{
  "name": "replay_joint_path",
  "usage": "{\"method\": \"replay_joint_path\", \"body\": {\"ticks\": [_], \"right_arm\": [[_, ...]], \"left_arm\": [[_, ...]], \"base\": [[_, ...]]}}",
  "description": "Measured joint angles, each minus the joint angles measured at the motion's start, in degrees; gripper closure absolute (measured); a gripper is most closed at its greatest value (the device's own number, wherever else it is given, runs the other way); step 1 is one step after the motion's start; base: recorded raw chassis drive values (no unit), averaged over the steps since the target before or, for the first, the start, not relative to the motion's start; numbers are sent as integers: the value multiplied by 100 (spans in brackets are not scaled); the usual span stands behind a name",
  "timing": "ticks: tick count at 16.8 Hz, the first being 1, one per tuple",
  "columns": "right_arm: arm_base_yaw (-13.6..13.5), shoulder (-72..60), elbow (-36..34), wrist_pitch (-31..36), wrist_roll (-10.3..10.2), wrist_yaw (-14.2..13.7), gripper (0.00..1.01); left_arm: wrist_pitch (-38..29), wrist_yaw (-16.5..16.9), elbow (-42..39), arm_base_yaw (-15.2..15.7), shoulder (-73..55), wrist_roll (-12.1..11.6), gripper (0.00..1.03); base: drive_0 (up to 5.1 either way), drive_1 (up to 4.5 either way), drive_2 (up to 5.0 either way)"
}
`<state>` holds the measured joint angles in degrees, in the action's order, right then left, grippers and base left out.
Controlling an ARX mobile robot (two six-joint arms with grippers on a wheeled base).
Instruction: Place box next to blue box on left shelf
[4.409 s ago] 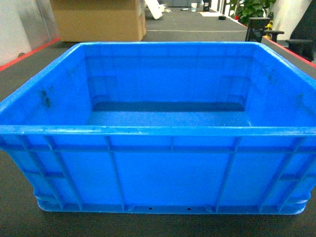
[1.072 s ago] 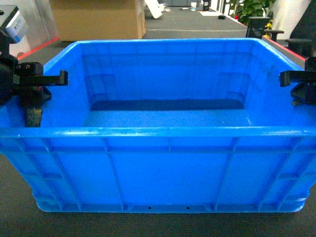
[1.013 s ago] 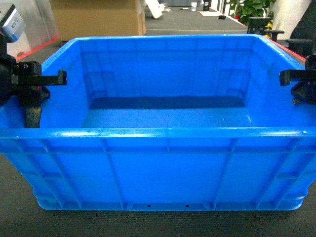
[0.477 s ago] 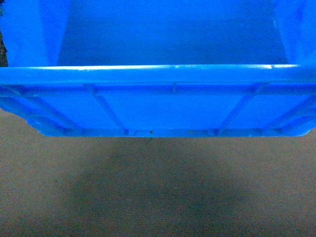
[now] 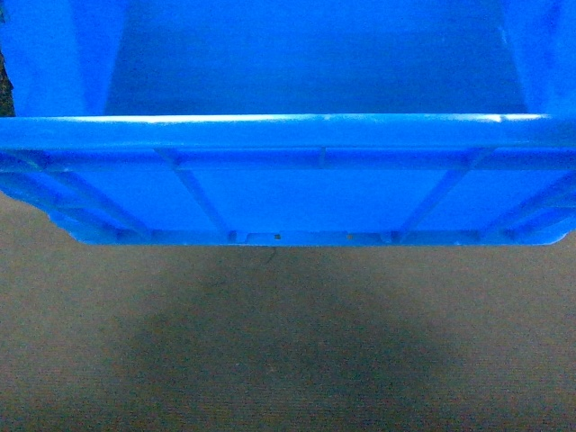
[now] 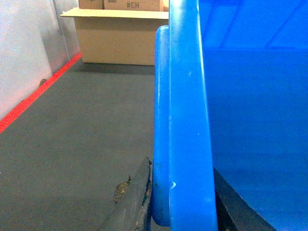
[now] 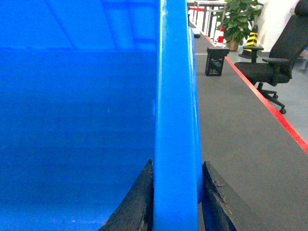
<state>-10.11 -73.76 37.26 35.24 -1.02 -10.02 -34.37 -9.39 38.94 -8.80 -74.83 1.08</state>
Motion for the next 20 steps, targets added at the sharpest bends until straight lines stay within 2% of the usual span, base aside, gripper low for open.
{"method": "replay_joint_path", "body": {"ticks": [20], "right_arm": [[4,0,0,0,15,-7,79]], "left_arm": [[9,20,0,-17,0,-2,82]], "base": [[-147,-147,-147]]}}
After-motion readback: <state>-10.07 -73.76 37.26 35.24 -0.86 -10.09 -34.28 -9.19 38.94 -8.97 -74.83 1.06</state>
